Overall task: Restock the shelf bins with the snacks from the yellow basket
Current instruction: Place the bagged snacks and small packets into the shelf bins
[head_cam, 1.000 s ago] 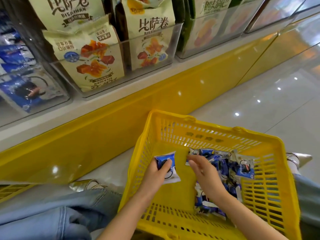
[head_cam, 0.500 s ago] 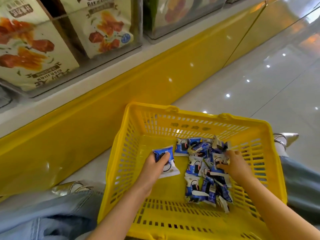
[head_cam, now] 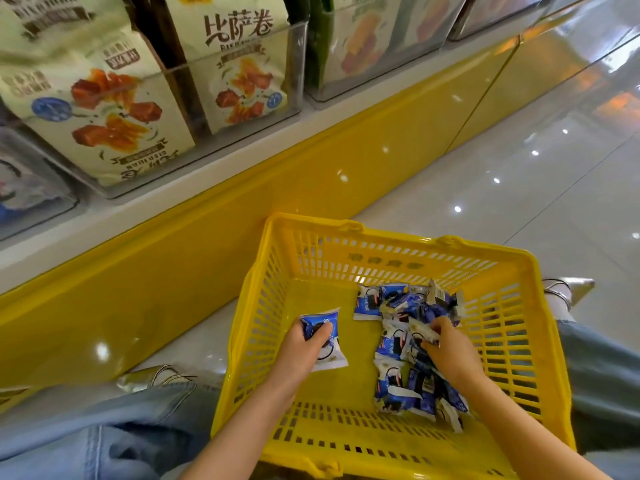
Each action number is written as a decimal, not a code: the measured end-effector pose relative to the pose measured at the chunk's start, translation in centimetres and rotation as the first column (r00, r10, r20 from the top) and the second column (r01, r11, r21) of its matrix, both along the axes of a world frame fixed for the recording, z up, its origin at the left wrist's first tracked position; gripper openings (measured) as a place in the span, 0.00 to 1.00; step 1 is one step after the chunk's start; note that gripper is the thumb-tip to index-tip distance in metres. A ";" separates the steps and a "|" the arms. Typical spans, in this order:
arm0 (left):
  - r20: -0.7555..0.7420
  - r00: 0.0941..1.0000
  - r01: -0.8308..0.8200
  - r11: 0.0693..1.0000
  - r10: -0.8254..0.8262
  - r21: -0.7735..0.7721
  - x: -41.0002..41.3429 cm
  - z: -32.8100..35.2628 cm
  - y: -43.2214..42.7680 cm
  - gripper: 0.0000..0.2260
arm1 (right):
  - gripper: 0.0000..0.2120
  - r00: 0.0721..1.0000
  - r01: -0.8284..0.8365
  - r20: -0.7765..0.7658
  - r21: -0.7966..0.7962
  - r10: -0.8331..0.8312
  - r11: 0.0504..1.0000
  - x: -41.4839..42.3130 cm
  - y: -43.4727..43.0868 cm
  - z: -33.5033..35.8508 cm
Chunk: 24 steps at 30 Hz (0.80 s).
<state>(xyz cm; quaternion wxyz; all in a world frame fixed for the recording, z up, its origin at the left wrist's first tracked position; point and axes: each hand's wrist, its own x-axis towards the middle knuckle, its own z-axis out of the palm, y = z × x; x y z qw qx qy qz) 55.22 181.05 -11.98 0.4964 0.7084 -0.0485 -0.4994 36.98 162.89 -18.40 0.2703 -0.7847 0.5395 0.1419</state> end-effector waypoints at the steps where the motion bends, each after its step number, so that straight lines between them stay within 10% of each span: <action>1: 0.005 1.000 -0.006 1.000 0.006 0.010 0.1 0.0 0.1 0.10 | 0.14 0.998 0.006 0.065 0.012 -0.007 1.000 0.6 0.3 0.7; 9: 0.040 0.996 -0.080 0.997 0.081 -0.016 0.8 1.7 0.7 0.12 | 0.18 0.788 -0.025 0.504 0.599 -0.353 0.800 7.3 4.9 9.5; 16: -0.177 0.974 -0.188 0.940 0.141 -0.285 2.8 6.7 3.1 0.21 | 0.13 0.697 -0.127 0.638 0.560 -0.329 0.819 11.4 8.7 15.1; 24: 0.228 0.964 -0.045 0.934 0.133 -0.354 8.1 12.0 8.8 0.08 | 0.14 0.716 -0.362 0.691 0.492 -0.102 0.792 15.2 12.4 21.0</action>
